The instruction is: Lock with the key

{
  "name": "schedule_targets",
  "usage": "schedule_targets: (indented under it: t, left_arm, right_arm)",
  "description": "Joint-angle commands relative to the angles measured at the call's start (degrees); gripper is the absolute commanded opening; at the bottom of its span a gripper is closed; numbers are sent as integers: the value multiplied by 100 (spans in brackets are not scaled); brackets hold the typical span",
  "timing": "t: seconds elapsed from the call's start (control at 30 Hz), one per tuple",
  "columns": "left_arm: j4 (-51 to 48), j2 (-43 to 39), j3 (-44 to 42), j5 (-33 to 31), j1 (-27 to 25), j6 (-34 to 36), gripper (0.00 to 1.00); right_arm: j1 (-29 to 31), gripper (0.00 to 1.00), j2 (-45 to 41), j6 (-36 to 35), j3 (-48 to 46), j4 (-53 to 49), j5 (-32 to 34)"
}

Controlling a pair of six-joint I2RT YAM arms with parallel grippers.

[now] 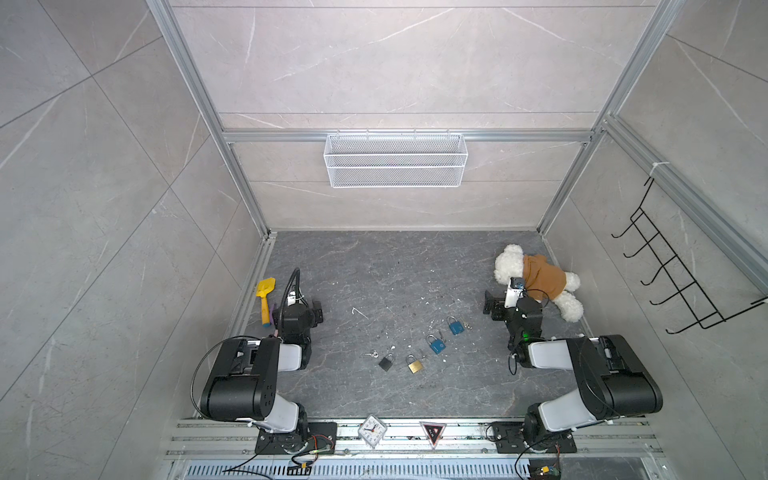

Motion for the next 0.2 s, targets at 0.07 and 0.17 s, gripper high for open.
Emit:
schedule_targets:
  t: [0.07,0.17]
  left_arm:
    - [212,-26,150,81,31,-96,100]
    - [212,-30,150,77,31,-92,100]
  right_arm:
    - [-42,100,66,76,133,-106,-101]
    - [-38,100,33,60,64,-32,-104]
